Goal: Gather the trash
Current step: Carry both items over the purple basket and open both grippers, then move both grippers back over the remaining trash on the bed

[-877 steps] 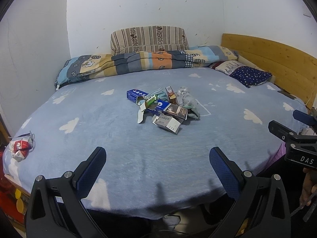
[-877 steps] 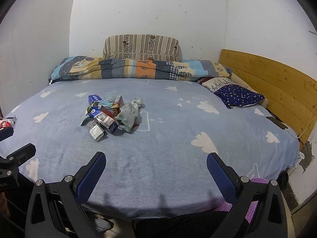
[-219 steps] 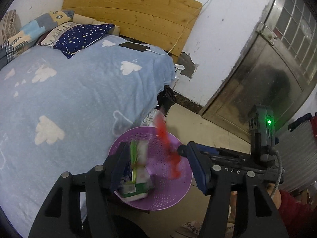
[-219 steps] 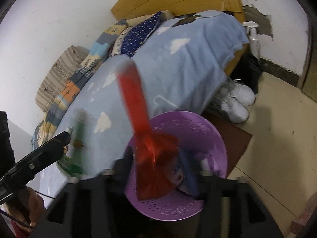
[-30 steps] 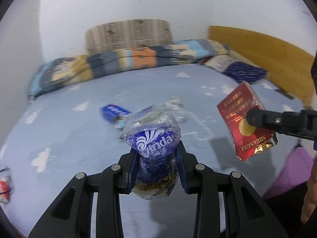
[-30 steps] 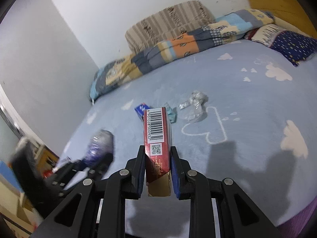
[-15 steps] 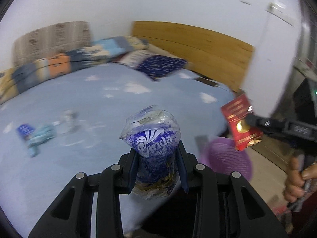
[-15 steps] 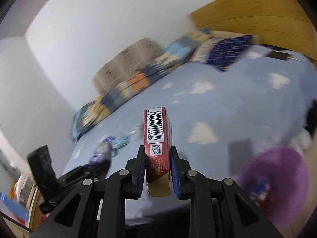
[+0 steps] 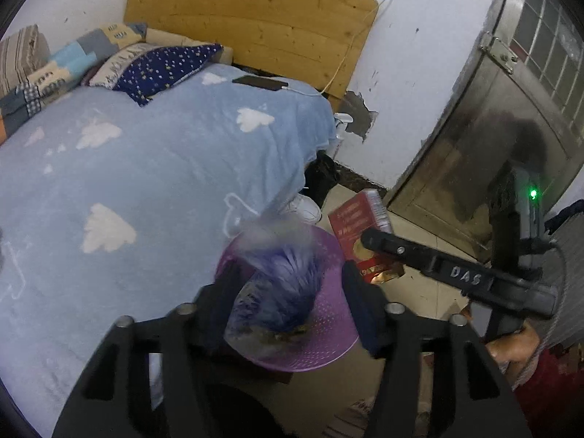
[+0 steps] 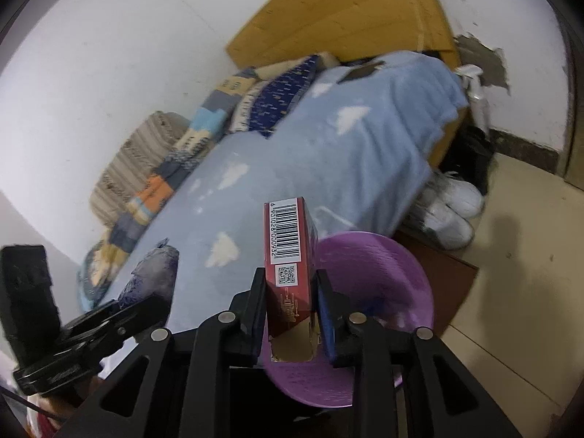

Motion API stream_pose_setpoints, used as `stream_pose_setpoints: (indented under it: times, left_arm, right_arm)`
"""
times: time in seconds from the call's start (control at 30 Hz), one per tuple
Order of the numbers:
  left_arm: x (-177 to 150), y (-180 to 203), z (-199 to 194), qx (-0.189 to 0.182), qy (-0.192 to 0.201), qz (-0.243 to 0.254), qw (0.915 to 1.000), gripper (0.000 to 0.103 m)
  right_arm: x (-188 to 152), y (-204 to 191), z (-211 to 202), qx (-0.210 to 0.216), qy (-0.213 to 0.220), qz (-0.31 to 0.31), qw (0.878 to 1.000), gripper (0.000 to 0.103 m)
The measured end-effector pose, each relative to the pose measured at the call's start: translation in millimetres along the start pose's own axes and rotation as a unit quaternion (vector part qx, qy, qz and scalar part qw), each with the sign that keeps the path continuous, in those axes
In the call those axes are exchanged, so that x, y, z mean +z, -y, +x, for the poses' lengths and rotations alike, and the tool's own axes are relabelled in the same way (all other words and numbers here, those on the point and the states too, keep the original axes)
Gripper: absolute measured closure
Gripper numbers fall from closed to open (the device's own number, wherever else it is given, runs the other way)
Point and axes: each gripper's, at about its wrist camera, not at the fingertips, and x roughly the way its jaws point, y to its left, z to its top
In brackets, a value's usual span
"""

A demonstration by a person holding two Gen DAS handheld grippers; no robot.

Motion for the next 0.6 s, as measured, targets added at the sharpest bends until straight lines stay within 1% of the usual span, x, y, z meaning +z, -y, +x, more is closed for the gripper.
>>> stream_pose_setpoints:
  times: [0.07, 0.1, 0.17, 0.3, 0.43, 0.5, 0.6]
  left_arm:
    - [-0.4, 0.5, -3.5, 0.000, 0.004, 0.001, 1.0000, 0.046]
    - [-0.1, 0.4, -5.9, 0.000, 0.008, 0.003, 1.0000, 0.046]
    - [-0.5, -2.9, -11.9, 0.013, 0.016, 0.004, 0.9998, 0.046]
    - [-1.3, -17.9, -28.2, 0.035, 0.037, -0.013, 0.9986, 0.046]
    - [-16.3, -50.3, -56.6, 0.070, 0.059, -0.037, 0.9951, 0.042]
    - [-24.6, -67.0, -67.4, 0.085, 0.062, -0.051, 0.9931, 0.042]
    - [-41.5, -99.3, -86.8, 0.112, 0.068, -0.079, 0.9883, 0.042]
  right_arm:
    - [1.9, 15.8, 0.6, -0.016, -0.002, 0.014, 1.000, 0.071]
    - [1.7, 18.5, 0.5, -0.013, -0.001, 0.017, 1.000, 0.071]
    - [2.6, 21.4, -1.8, -0.010, 0.003, 0.013, 1.000, 0.071]
    - [5.7, 19.6, 2.2, -0.002, 0.001, 0.010, 1.000, 0.071]
    - [5.1, 2.3, 11.2, 0.013, -0.009, -0.007, 1.000, 0.070]
    - [4.1, -13.7, 18.5, 0.023, -0.018, -0.024, 0.999, 0.064]
    - [-0.1, -38.9, 32.3, 0.035, -0.034, -0.049, 0.998, 0.062]
